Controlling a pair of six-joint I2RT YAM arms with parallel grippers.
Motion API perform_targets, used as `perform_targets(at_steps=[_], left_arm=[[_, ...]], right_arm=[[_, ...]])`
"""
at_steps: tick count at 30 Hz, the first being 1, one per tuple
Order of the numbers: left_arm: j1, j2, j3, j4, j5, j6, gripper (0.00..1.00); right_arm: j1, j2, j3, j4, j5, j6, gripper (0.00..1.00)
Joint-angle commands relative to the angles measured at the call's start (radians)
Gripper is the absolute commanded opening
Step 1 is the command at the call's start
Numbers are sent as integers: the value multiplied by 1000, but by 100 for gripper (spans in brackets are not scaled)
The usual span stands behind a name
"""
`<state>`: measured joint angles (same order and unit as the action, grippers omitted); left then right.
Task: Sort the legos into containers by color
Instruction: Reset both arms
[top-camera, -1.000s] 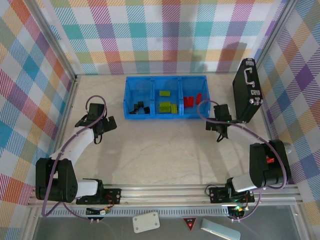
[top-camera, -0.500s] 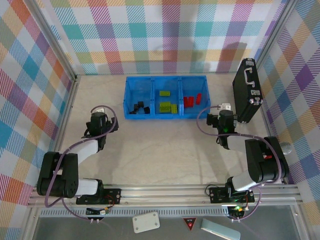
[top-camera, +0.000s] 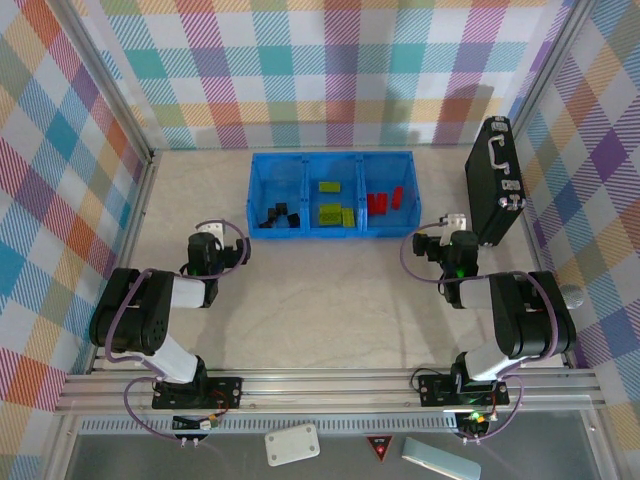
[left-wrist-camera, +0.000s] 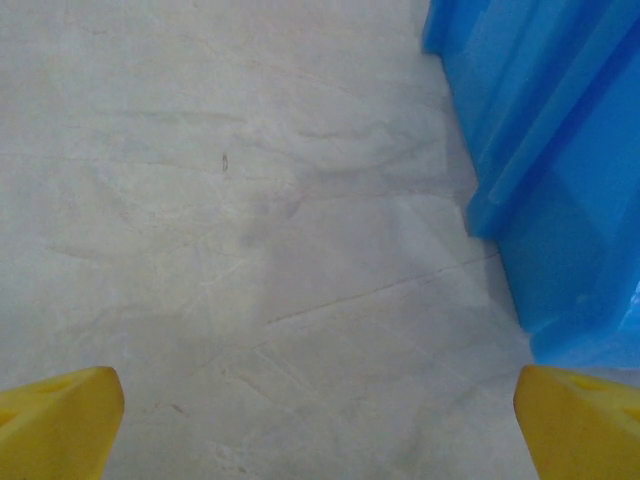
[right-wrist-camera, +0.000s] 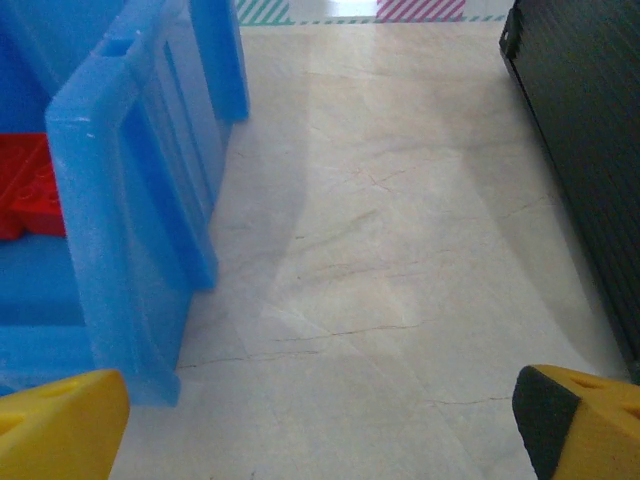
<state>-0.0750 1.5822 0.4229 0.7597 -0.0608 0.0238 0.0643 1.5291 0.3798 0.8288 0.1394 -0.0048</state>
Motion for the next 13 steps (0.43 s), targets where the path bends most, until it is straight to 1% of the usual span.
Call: perform_targets(at_steps=[1, 11, 13], left_arm=[[15, -4, -1, 82, 5, 15, 100], [15, -3, -3, 84, 3, 13, 100], [15, -3, -3, 84, 4, 13, 100]], right_arm=[[-9, 7, 11, 42, -31, 6, 99], [-12, 9, 18, 30, -32, 13, 99], [-15, 0, -3, 63, -20, 12, 99]])
